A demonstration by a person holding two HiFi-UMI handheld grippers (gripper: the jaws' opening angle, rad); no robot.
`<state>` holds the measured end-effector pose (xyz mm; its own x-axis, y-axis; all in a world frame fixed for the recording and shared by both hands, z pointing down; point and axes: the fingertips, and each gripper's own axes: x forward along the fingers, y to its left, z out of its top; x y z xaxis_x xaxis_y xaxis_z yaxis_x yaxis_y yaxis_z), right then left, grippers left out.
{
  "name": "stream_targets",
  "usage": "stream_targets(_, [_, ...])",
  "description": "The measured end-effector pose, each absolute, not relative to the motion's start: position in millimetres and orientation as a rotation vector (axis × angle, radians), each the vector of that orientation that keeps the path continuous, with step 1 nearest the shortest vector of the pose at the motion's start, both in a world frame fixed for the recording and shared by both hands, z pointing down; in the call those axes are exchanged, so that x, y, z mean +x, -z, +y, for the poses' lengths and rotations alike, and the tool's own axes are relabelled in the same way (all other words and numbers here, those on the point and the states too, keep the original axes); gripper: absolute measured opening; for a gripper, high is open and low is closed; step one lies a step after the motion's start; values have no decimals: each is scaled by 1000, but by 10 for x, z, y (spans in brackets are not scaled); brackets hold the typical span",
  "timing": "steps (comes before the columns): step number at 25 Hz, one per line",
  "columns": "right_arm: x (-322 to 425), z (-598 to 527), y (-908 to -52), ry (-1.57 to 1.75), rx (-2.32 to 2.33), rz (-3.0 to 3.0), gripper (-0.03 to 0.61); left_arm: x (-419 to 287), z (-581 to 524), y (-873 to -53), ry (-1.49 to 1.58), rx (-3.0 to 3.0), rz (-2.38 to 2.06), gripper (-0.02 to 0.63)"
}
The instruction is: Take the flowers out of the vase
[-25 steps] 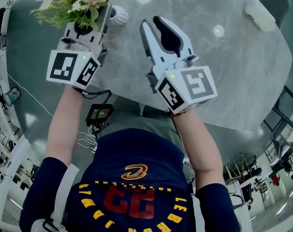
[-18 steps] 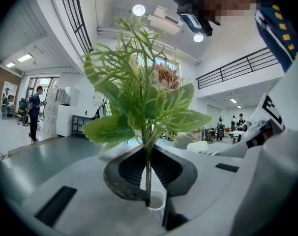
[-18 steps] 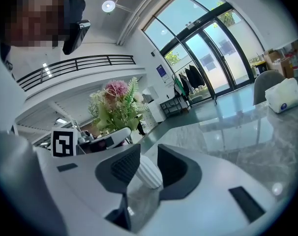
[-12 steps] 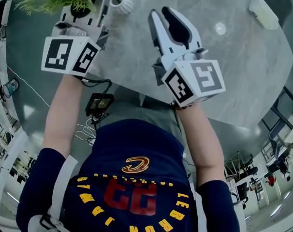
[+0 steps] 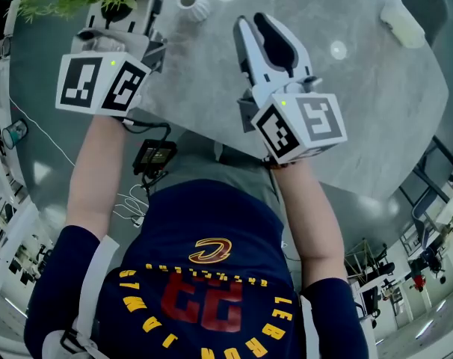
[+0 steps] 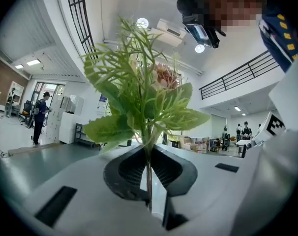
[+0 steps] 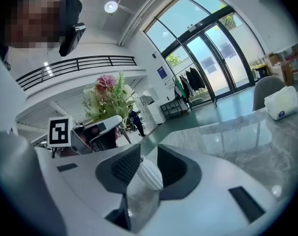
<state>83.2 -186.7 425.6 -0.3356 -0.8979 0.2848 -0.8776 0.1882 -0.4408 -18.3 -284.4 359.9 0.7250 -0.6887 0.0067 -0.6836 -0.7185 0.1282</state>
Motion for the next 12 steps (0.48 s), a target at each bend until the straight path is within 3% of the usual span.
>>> stream_targets(12, [821,-1734,-4144,843,-1789,2382,106,-378,-2818,-3477,133,2715,-1157,28])
